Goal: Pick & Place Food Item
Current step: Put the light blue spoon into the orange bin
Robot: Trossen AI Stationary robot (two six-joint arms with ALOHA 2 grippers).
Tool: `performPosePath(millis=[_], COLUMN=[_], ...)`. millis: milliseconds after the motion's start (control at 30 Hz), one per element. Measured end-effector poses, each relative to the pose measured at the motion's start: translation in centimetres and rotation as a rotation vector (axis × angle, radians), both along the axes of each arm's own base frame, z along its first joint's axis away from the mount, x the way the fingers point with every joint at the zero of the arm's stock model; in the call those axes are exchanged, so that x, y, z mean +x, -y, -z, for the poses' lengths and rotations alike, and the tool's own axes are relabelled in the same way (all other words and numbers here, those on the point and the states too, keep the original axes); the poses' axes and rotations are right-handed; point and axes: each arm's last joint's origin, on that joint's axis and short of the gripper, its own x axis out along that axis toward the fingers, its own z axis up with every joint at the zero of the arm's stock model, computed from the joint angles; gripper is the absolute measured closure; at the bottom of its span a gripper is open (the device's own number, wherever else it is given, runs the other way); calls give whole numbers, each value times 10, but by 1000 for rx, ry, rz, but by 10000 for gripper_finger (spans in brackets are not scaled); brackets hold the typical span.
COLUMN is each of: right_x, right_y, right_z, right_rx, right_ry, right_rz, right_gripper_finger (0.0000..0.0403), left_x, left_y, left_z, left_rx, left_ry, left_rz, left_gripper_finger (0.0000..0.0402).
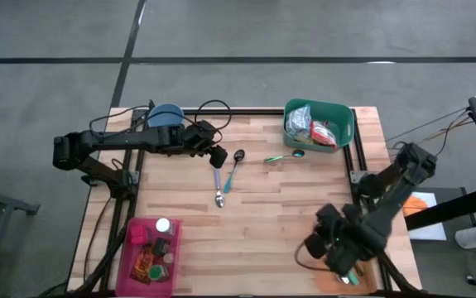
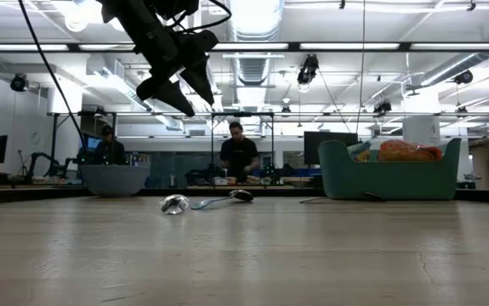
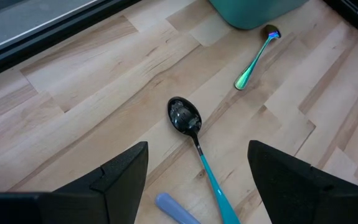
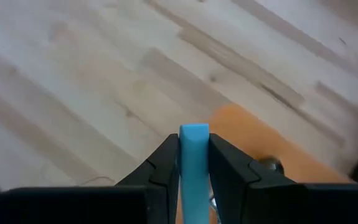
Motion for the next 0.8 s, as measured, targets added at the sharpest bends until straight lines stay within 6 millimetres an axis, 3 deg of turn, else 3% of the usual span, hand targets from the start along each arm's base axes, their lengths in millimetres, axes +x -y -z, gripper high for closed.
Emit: performPosePath(millis=[300,500,800], right_x=[-40,-40,-37], right_y=[-33,-40,-46], right_z=[45,67,98], right_rx=[-37,-48,-125], right_ry=[-34,-167,-212], right_rz=[229,269,285], right_gripper_finger=[339,339,339], left_x=[0,0,0], left_y=[0,0,0], left_z=[0,0,0], left_rx=[0,0,0], left_ry=[0,0,0], left_rz=[0,0,0], left_gripper_finger=[122,122,122])
